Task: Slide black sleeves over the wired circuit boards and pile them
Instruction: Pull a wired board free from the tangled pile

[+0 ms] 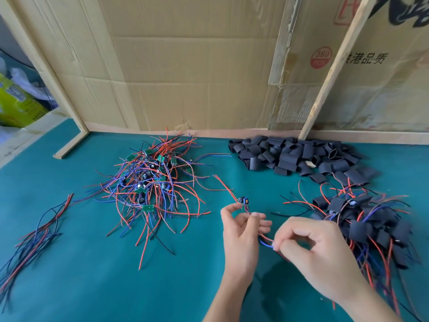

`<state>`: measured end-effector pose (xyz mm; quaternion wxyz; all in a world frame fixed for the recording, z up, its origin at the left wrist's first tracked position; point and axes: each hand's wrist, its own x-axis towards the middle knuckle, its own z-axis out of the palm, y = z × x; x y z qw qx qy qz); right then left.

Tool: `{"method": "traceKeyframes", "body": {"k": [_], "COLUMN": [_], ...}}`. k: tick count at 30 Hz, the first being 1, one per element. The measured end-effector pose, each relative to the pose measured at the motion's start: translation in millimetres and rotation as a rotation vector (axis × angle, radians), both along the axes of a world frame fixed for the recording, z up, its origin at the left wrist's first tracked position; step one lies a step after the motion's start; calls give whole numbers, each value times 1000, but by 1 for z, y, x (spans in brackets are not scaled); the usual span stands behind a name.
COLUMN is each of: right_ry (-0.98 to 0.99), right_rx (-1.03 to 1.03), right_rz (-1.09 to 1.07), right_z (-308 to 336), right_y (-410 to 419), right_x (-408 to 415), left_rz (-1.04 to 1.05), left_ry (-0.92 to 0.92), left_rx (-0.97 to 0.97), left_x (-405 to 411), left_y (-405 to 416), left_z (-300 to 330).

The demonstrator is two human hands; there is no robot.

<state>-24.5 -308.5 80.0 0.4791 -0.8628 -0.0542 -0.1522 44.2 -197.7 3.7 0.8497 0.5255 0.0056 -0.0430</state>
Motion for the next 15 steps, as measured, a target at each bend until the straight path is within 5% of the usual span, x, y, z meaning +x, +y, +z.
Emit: {"method": "traceKeyframes", "body": {"k": [9, 15], "right_ry": [411, 272], "right_rx": [-194, -198], "right_rz": [168, -88], "right_z": [4, 8], "right_y": [-22, -9], "right_x": [4, 53], "left_rz": [16, 6], "left_ry": [-42, -90], "left_rx": [68, 144], "left_x": [0, -1], "left_y": [-4, -5], "left_z": [-4, -5]}}
